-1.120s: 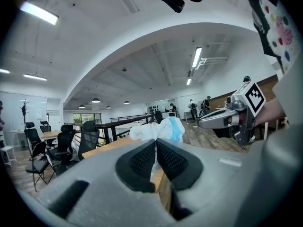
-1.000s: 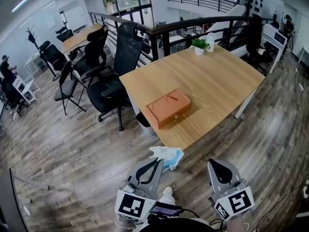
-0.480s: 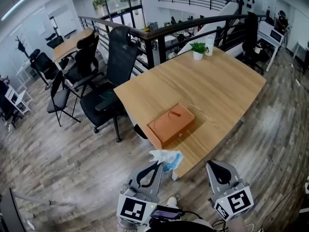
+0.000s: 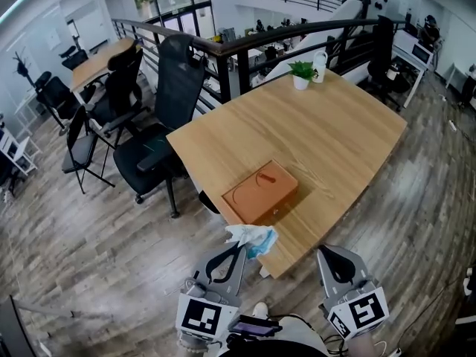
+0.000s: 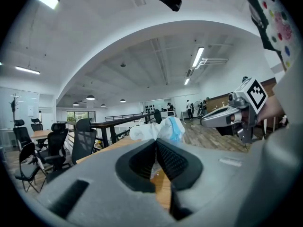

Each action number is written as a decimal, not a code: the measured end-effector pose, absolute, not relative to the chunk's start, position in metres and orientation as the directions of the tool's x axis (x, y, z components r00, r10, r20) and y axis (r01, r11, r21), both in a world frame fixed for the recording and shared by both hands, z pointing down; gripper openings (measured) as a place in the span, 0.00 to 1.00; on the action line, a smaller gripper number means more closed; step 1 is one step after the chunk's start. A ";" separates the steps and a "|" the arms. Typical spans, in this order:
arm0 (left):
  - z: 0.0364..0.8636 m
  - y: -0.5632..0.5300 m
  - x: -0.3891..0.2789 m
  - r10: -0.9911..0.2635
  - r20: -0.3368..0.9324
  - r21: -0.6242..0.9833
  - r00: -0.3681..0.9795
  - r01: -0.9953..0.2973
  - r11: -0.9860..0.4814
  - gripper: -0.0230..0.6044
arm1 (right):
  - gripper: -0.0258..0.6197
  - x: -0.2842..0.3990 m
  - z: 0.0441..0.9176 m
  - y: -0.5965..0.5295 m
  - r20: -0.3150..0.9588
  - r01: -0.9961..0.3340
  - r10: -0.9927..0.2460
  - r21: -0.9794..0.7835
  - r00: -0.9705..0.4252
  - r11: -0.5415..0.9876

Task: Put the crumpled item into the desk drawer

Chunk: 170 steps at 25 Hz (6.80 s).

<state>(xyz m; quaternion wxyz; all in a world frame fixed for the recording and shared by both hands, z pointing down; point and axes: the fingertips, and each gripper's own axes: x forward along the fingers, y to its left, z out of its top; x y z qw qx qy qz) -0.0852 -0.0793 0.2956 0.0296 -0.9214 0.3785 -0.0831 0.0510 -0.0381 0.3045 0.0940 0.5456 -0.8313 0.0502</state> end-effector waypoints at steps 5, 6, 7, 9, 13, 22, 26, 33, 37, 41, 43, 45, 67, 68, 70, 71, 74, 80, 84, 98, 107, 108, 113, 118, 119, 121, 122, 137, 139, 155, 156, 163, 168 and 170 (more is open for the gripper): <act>0.291 -0.089 -0.088 -0.716 0.135 -0.119 0.685 -0.706 -0.698 0.05 | 0.05 0.051 0.304 -0.042 0.211 -0.910 -0.890 0.007 -0.404 0.415; 0.290 -0.090 -0.087 -0.715 0.134 -0.118 0.686 -0.705 -0.699 0.05 | 0.05 0.049 0.303 -0.042 0.209 -0.905 -0.886 0.007 -0.414 0.425; 0.289 -0.091 -0.085 -0.714 0.134 -0.116 0.687 -0.705 -0.700 0.05 | 0.05 0.048 0.303 -0.044 0.208 -0.901 -0.882 0.009 -0.423 0.434; 0.290 -0.093 -0.082 -0.717 0.137 -0.115 0.683 -0.708 -0.697 0.05 | 0.05 0.048 0.303 -0.047 0.205 -0.893 -0.875 0.005 -0.439 0.449; 0.291 -0.094 -0.077 -0.731 0.126 -0.089 0.671 -0.726 -0.682 0.05 | 0.05 0.052 0.304 -0.052 0.194 -0.880 -0.862 -0.014 -0.468 0.474; 0.298 -0.104 -0.068 -0.748 0.136 -0.082 0.649 -0.745 -0.662 0.05 | 0.05 0.060 0.315 -0.069 0.213 -0.865 -0.842 -0.031 -0.496 0.501; 0.305 -0.111 -0.069 -0.764 0.149 -0.072 0.628 -0.764 -0.642 0.05 | 0.05 0.062 0.321 -0.082 0.228 -0.854 -0.829 -0.029 -0.511 0.519; 0.321 -0.122 -0.069 -0.791 0.169 -0.061 0.588 -0.795 -0.603 0.05 | 0.05 0.064 0.345 -0.101 0.271 -0.830 -0.794 -0.039 -0.545 0.556; 0.328 -0.128 -0.073 -0.811 0.166 -0.027 0.561 -0.819 -0.572 0.05 | 0.05 0.057 0.363 -0.112 0.307 -0.808 -0.765 -0.025 -0.567 0.589; 0.337 -0.134 -0.076 -0.817 0.182 -0.018 0.547 -0.829 -0.559 0.05 | 0.05 0.050 0.378 -0.126 0.320 -0.786 -0.737 -0.043 -0.596 0.617; 0.343 -0.138 -0.077 -0.821 0.192 -0.032 0.538 -0.832 -0.553 0.05 | 0.05 0.049 0.387 -0.133 0.329 -0.779 -0.725 -0.054 -0.605 0.625; 0.349 -0.141 -0.080 -0.828 0.205 -0.043 0.521 -0.841 -0.540 0.05 | 0.05 0.048 0.398 -0.139 0.340 -0.772 -0.713 -0.064 -0.613 0.633; 0.408 -0.164 -0.102 -0.880 0.266 -0.016 0.393 -0.911 -0.411 0.05 | 0.14 0.038 0.510 -0.199 0.514 -0.720 -0.600 -0.050 -0.613 0.692; 0.410 -0.165 -0.102 -0.882 0.265 -0.014 0.389 -0.913 -0.407 0.05 | 0.16 0.037 0.514 -0.202 0.522 -0.718 -0.595 -0.048 -0.611 0.694; 0.414 -0.165 -0.102 -0.886 0.265 -0.011 0.380 -0.918 -0.397 0.05 | 0.18 0.035 0.522 -0.205 0.534 -0.714 -0.588 -0.044 -0.607 0.698; 0.416 -0.164 -0.103 -0.887 0.267 -0.012 0.376 -0.920 -0.393 0.05 | 0.19 0.034 0.526 -0.207 0.541 -0.713 -0.584 -0.041 -0.605 0.700; 0.420 -0.161 -0.104 -0.888 0.279 -0.015 0.365 -0.923 -0.384 0.05 | 0.19 0.031 0.538 -0.212 0.562 -0.707 -0.575 -0.026 -0.595 0.707; 0.426 -0.165 -0.114 -0.889 0.296 -0.004 0.349 -0.930 -0.367 0.05 | 0.21 0.025 0.557 -0.231 0.610 -0.732 -0.565 -0.036 -0.555 0.681; 0.428 -0.164 -0.119 -0.893 0.299 0.002 0.336 -0.936 -0.352 0.05 | 0.21 0.024 0.569 -0.235 0.634 -0.728 -0.552 -0.025 -0.541 0.685; 0.434 -0.165 -0.120 -0.893 0.304 0.018 0.332 -0.939 -0.343 0.05 | 0.16 0.023 0.582 -0.242 0.657 -0.741 -0.559 0.002 -0.505 0.672; 0.434 -0.164 -0.119 -0.887 0.310 0.015 0.343 -0.934 -0.356 0.05 | 0.16 0.023 0.582 -0.241 0.655 -0.749 -0.563 -0.006 -0.503 0.663; 0.434 -0.164 -0.119 -0.886 0.310 0.013 0.344 -0.934 -0.358 0.05 | 0.16 0.024 0.581 -0.239 0.656 -0.749 -0.563 -0.006 -0.503 0.662; 0.434 -0.163 -0.116 -0.885 0.305 0.016 0.351 -0.932 -0.363 0.05 | 0.16 0.030 0.582 -0.229 0.655 -0.755 -0.564 -0.015 -0.503 0.656; 0.434 -0.161 -0.111 -0.878 0.303 0.016 0.371 -0.923 -0.385 0.05 | 0.16 0.036 0.582 -0.217 0.657 -0.759 -0.565 -0.017 -0.499 0.651; 0.434 -0.161 -0.109 -0.876 0.301 0.019 0.376 -0.921 -0.388 0.05 | 0.16 0.038 0.582 -0.215 0.657 -0.760 -0.566 -0.017 -0.498 0.649; 0.435 -0.160 -0.105 -0.872 0.299 0.021 0.388 -0.916 -0.400 0.05 | 0.16 0.041 0.583 -0.210 0.657 -0.763 -0.568 -0.016 -0.495 0.646; 0.435 -0.160 -0.103 -0.869 0.298 0.021 0.395 -0.913 -0.407 0.05 | 0.16 0.043 0.583 -0.207 0.657 -0.765 -0.571 -0.015 -0.493 0.644; 0.439 -0.154 -0.077 -0.823 0.298 0.031 0.484 -0.867 -0.498 0.05 | 0.17 0.069 0.585 -0.169 0.657 -0.798 -0.591 -0.029 -0.469 0.602; 0.438 -0.152 -0.073 -0.815 0.303 0.023 0.494 -0.858 -0.512 0.05 | 0.17 0.072 0.584 -0.164 0.656 -0.802 -0.593 -0.032 -0.468 0.597; 0.439 -0.142 -0.058 -0.789 0.305 0.006 0.534 -0.829 -0.559 0.05 | 0.17 0.085 0.589 -0.140 0.647 -0.842 -0.616 -0.076 -0.449 0.534; 0.438 -0.141 -0.058 -0.789 0.306 0.005 0.533 -0.830 -0.558 0.05 | 0.17 0.085 0.589 -0.140 0.642 -0.847 -0.622 -0.083 -0.449 0.526; 0.430 -0.133 -0.059 -0.793 0.298 -0.004 0.532 -0.830 -0.558 0.05 | 0.19 0.090 0.578 -0.129 0.619 -0.860 -0.649 -0.086 -0.442 0.503; 0.413 -0.132 -0.056 -0.791 0.276 -0.025 0.547 -0.818 -0.574 0.05 | 0.07 0.102 0.547 -0.127 0.560 -0.879 -0.710 -0.074 -0.428 0.471; 0.406 -0.132 -0.054 -0.791 0.267 -0.027 0.550 -0.816 -0.577 0.05 | 0.03 0.107 0.531 -0.129 0.531 -0.887 -0.737 -0.063 -0.418 0.458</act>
